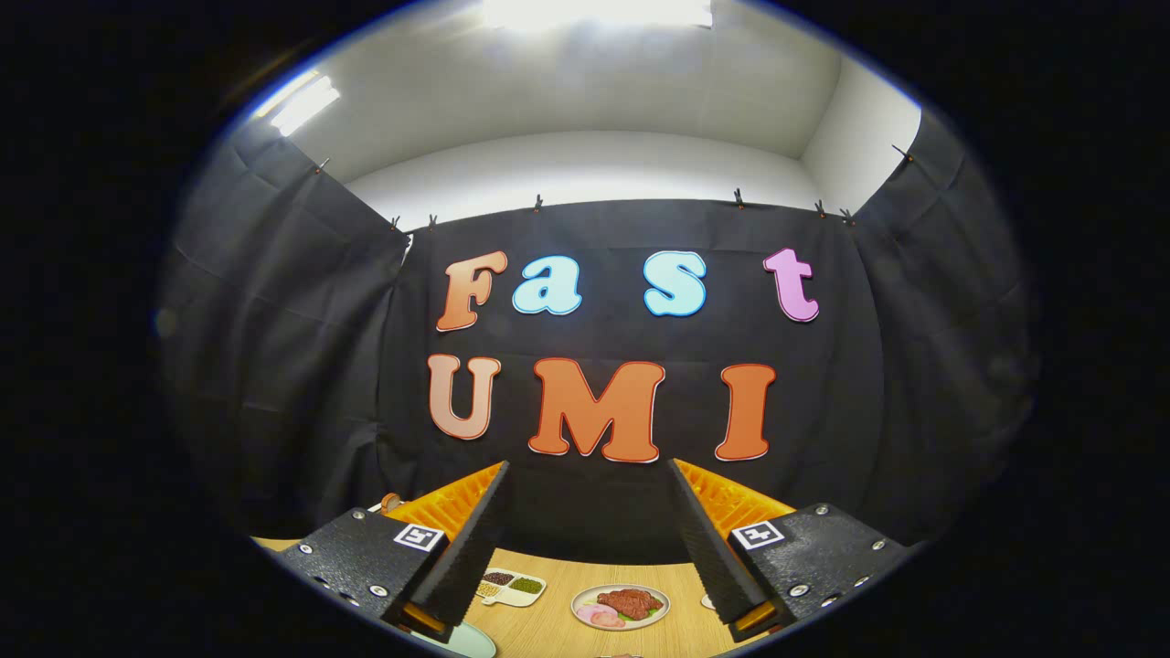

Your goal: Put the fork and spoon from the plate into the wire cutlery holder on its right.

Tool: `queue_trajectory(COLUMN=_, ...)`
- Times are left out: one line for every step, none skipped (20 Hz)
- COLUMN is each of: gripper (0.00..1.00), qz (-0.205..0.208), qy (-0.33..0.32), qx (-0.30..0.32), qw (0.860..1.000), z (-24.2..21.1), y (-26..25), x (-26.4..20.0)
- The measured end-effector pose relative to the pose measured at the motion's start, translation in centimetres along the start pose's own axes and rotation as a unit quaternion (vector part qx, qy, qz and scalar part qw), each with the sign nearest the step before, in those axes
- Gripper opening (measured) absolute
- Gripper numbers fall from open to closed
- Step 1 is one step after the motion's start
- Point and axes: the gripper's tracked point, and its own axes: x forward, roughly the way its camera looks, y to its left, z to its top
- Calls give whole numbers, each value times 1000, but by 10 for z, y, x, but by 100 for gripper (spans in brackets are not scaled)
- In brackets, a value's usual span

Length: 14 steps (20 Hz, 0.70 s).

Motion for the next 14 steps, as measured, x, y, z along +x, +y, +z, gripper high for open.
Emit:
queue_trajectory(gripper=98, qz=-1, qy=1, qx=3, qw=1000, z=0, y=-1, x=-2)
queue_trajectory(gripper=99, qz=0, qy=-1, qx=7, qw=1000, z=3, y=0, x=-3)
queue_trajectory(gripper=99, qz=-1, qy=-2, qx=7, qw=1000, z=4, y=-2, x=-5)
queue_trajectory(gripper=98, qz=-2, qy=-3, qx=7, qw=1000, z=4, y=-2, x=-5)
queue_trajectory(gripper=98, qz=-4, qy=-3, qx=5, qw=1000, z=4, y=-4, x=-6)
queue_trajectory(gripper=98, qz=-4, qy=-2, qx=5, qw=1000, z=3, y=-4, x=-7)
queue_trajectory(gripper=98, qz=-5, qy=-3, qx=3, qw=1000, z=4, y=-5, x=-9)
queue_trajectory(gripper=98, qz=-6, qy=-3, qx=2, qw=1000, z=5, y=-7, x=-9)
queue_trajectory(gripper=98, qz=-6, qy=-2, qx=1, qw=1000, z=4, y=-7, x=-11)
queue_trajectory(gripper=98, qz=-7, qy=0, qx=0, qw=1000, z=2, y=-7, x=-11)
queue_trajectory(gripper=98, qz=-6, qy=1, qx=1, qw=1000, z=1, y=-7, x=-11)
queue_trajectory(gripper=98, qz=-6, qy=2, qx=2, qw=1000, z=0, y=-7, x=-11)
queue_trajectory(gripper=98, qz=-6, qy=2, qx=3, qw=1000, z=0, y=-7, x=-12)
queue_trajectory(gripper=98, qz=-7, qy=2, qx=3, qw=1000, z=0, y=-7, x=-10)
